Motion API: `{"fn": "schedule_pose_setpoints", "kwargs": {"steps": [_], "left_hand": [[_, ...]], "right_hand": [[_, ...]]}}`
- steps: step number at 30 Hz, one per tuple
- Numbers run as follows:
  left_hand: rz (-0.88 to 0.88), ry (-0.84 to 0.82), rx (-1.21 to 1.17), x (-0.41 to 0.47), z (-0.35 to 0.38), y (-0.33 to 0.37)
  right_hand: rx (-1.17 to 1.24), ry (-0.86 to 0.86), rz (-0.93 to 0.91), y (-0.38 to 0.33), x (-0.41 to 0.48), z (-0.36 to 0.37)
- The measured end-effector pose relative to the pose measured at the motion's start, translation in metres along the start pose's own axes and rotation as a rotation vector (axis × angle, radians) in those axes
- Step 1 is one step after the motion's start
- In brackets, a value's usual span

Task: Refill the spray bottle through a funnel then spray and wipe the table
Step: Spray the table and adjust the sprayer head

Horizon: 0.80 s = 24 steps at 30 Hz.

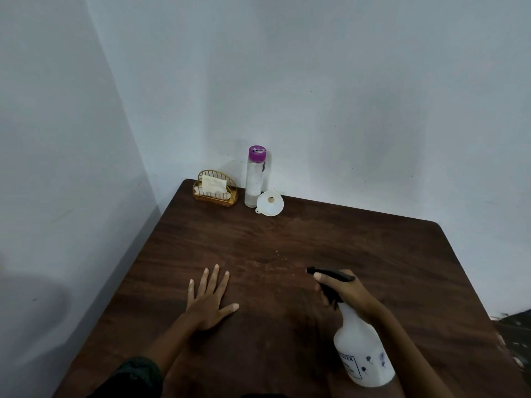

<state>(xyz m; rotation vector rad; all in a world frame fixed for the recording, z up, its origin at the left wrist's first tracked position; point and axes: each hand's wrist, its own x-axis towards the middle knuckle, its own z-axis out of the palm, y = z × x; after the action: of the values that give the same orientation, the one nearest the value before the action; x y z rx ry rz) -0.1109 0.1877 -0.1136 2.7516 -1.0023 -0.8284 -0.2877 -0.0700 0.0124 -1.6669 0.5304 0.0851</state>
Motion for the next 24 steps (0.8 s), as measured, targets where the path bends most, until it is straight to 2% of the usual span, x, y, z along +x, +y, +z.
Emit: {"fn": "schedule_pose_setpoints", "kwargs": {"steps": [4,6,8,10,12,15,24], "left_hand": [[-0.025,-0.02,-0.033,-0.005,-0.005,0.004],[-0.054,-0.015,-0.149,-0.008,-0.015,0.017],[-0.023,0.071,-0.444,-0.014,-0.033,0.041],[0.122,0.128,-0.887,-0.027,-0.055,0.075],[0.236,0.174,-1.117,-0.042,-0.075,0.107],[0.328,0.219,-1.2,-0.055,-0.089,0.137],[0.358,0.314,-1.231,-0.069,-0.077,0.157]], "right_hand": [[-0.005,-0.154,0.041,-0.007,-0.004,0.0],[0.065,-0.183,0.029,-0.008,-0.006,-0.001],[0.144,-0.197,-0.001,-0.01,-0.008,0.0],[0.236,-0.212,-0.018,-0.013,-0.009,0.004],[0.312,-0.233,-0.026,-0.016,-0.007,0.01],[0.335,-0.249,-0.049,-0.019,-0.006,0.017],[0.389,-0.098,-0.128,-0.017,-0.011,0.019]]}}
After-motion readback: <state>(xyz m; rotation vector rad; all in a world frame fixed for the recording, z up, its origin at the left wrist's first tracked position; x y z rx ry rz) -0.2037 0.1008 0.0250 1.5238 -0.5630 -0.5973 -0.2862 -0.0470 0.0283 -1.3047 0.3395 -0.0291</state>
